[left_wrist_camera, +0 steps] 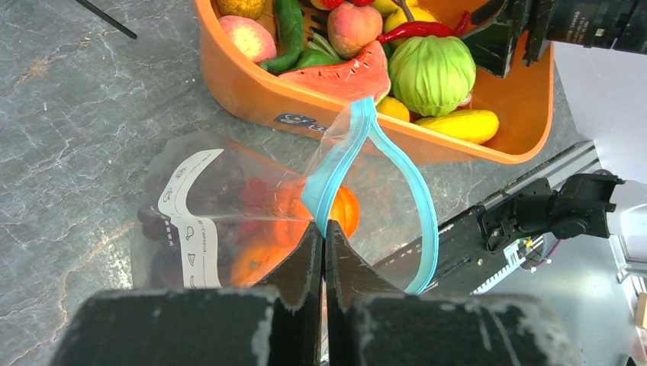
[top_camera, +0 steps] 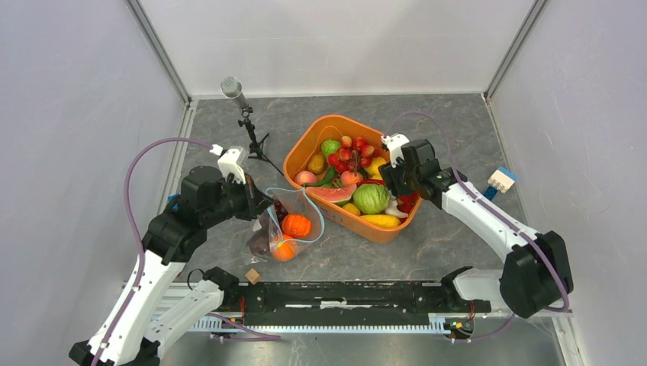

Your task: Place the food in the zip-top bag and seal the zipper

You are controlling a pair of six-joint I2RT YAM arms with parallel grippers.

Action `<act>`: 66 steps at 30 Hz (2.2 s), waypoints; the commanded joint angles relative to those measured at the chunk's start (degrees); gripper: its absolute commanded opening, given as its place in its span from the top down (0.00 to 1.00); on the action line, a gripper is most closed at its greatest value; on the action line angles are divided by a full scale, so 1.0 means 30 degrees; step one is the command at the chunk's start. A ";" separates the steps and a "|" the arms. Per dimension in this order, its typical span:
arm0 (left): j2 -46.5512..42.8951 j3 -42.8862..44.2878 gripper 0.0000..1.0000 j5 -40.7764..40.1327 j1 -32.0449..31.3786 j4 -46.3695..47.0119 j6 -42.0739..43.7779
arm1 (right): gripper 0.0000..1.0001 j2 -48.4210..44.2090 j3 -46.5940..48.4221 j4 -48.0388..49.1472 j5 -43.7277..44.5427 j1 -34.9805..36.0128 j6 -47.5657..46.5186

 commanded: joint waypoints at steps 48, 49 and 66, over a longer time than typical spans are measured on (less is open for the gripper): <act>-0.0005 0.0087 0.98 0.0508 0.0066 0.1320 -0.0674 | 0.75 0.0160 0.0863 0.7515 -0.7020 0.2086 0.4150; -0.0019 0.0084 0.98 0.0506 0.0062 0.1314 -0.0668 | 0.73 0.0843 0.1349 0.7235 -0.6514 0.2566 0.4006; 0.0096 -0.0059 0.98 0.0461 0.0051 0.1300 -0.0661 | 0.23 0.0624 0.3941 0.4603 -0.3631 0.5029 0.2265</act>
